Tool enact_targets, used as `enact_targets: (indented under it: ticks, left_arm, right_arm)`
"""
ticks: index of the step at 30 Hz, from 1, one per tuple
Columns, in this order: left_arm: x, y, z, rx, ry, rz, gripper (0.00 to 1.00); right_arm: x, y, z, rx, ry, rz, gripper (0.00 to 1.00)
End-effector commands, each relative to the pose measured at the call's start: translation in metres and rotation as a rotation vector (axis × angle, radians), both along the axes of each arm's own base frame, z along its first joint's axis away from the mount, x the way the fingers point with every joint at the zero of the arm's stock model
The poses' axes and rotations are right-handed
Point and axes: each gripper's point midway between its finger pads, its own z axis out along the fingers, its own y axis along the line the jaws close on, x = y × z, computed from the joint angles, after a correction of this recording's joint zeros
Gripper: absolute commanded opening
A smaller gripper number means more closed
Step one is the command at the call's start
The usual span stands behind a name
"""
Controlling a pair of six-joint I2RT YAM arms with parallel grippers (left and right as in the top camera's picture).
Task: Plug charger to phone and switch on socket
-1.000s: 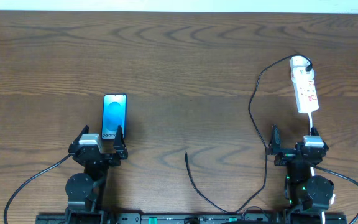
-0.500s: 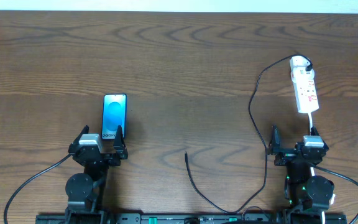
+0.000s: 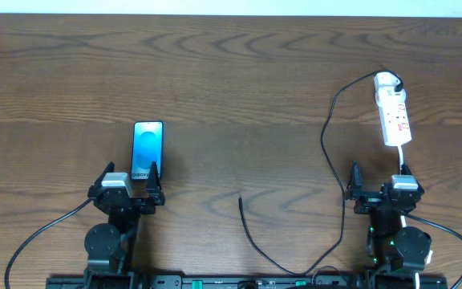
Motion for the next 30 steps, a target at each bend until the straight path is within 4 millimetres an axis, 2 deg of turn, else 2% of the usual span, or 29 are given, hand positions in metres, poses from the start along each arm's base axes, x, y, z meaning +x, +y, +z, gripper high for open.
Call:
enact_targets:
  ticks: [1,22,30]
  left_arm:
    - [-0.001,0.006,-0.018,0.006,0.059,0.030,0.93]
    - [0.000,0.007,-0.015,0.005,0.046,0.037,0.93]
    - [0.002,0.007,-0.002,0.002,-0.007,0.037,0.93]
  right_arm:
    - [0.000,-0.001,0.000,-0.012,0.000,-0.009,0.99]
    - [0.000,-0.001,0.000,-0.012,0.000,-0.009,0.99]
    - [0.000,-0.001,0.000,-0.012,0.000,-0.009,0.99]
